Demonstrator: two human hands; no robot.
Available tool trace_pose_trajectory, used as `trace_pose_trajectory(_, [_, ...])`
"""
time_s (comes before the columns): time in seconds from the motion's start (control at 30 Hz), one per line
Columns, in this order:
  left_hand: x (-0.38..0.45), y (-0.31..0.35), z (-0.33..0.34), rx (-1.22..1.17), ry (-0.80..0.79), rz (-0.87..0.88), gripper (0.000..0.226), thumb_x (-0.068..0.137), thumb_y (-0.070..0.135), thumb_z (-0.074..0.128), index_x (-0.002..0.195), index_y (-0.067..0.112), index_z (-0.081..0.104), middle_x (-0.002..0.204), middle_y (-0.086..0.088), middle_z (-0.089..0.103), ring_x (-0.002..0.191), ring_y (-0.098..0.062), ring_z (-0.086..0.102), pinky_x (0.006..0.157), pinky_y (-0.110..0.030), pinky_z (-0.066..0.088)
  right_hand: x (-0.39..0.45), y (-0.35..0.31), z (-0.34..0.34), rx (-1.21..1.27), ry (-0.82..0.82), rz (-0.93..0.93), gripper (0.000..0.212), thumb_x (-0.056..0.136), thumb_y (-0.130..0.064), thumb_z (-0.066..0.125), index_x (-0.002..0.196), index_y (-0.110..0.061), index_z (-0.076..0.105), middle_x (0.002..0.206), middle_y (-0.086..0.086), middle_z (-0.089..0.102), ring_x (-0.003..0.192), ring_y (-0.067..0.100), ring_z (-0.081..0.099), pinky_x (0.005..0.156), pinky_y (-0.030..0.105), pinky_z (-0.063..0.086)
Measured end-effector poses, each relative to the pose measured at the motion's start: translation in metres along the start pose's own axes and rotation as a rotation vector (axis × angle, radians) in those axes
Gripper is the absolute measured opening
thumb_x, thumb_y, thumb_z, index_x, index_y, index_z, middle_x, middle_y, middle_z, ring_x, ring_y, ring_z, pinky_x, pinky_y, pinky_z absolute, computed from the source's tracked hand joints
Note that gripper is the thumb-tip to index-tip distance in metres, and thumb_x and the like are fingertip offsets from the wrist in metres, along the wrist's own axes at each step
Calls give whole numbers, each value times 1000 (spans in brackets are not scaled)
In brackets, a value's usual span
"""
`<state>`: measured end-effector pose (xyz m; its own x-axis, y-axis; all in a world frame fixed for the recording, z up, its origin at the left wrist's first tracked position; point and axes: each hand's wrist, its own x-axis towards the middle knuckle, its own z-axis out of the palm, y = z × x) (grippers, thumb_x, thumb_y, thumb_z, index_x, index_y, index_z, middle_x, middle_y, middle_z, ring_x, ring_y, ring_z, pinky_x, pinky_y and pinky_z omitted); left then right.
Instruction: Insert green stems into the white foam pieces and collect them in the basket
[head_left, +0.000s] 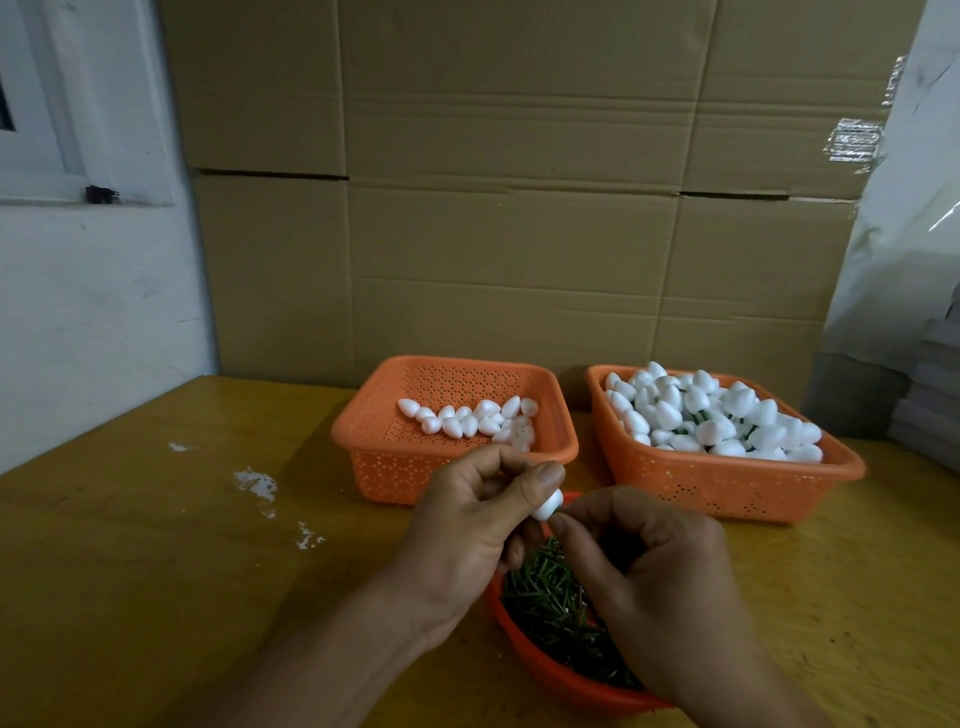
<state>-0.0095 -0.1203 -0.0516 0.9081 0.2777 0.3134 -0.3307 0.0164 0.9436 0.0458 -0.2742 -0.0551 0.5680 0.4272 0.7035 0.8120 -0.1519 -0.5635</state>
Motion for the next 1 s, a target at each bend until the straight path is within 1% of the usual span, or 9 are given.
trace_pose_trajectory(0.1, [1, -2, 0, 11, 24, 38, 22, 77, 39, 74, 83, 18, 71, 63, -1, 61, 48, -8, 49, 46, -17, 39, -1, 1, 2, -19, -4, 22, 16, 82, -17, 80, 78, -31, 73, 58, -17, 65, 44, 8, 59, 41, 16, 42])
trace_pose_trajectory(0.2, [1, -3, 0, 29, 30, 67, 25, 79, 41, 73, 84, 16, 73, 61, 1, 61, 49, -6, 51, 47, -15, 40, -1, 2, 2, -8, -6, 55, 14, 82, -20, 78, 78, -32, 73, 57, -16, 65, 44, 7, 58, 42, 12, 38])
trace_pose_trajectory(0.33, [2, -3, -2, -5, -23, 66, 21, 81, 40, 78, 85, 19, 77, 64, -1, 59, 54, -9, 50, 50, -17, 40, -1, 4, 2, 72, -15, 95, 18, 85, -16, 77, 78, -32, 73, 58, -13, 67, 43, 3, 56, 43, 8, 35])
trace_pose_trajectory(0.47, [2, -4, -3, 8, -54, 98, 30, 76, 42, 76, 92, 17, 78, 64, -2, 56, 57, -8, 51, 55, -18, 43, 1, 3, 1, 163, -23, 111, 19, 87, -16, 74, 80, -34, 73, 56, -10, 66, 40, 3, 52, 41, 10, 35])
trace_pose_trajectory(0.6, [1, -4, -3, 114, -43, 209, 24, 82, 42, 72, 92, 20, 76, 61, 2, 56, 58, -6, 51, 57, -17, 43, 2, 3, 2, 207, -27, 118, 18, 87, -16, 74, 79, -32, 73, 56, -10, 66, 42, 1, 51, 43, 9, 35])
trace_pose_trajectory(0.7, [-1, -4, -1, 186, -60, 284, 12, 93, 31, 68, 95, 21, 74, 68, 13, 63, 63, 1, 57, 61, -13, 45, 1, 3, 2, 221, -21, 140, 16, 87, -18, 75, 78, -31, 73, 57, -8, 67, 43, 2, 53, 43, 10, 35])
trace_pose_trajectory(0.77, [-1, -4, -1, 227, -64, 305, 10, 96, 27, 65, 97, 20, 72, 70, 15, 63, 65, 2, 58, 61, -12, 45, 1, 3, 3, 224, -14, 146, 16, 87, -18, 75, 78, -31, 73, 57, -8, 67, 44, 3, 54, 43, 9, 36])
trace_pose_trajectory(0.83, [-2, -3, 0, 247, -70, 319, 12, 97, 29, 62, 96, 20, 70, 70, 18, 63, 65, 4, 59, 61, -11, 45, 0, 4, 5, 218, -11, 145, 17, 87, -18, 75, 76, -31, 72, 58, -8, 67, 44, 4, 55, 44, 10, 36])
trace_pose_trajectory(1.0, [-3, -3, 2, 245, -88, 320, 12, 97, 29, 61, 97, 20, 68, 74, 21, 65, 69, 7, 61, 63, -9, 46, 0, 5, 4, 266, -33, 152, 14, 87, -19, 74, 77, -29, 73, 62, -1, 69, 46, 3, 54, 44, 15, 39])
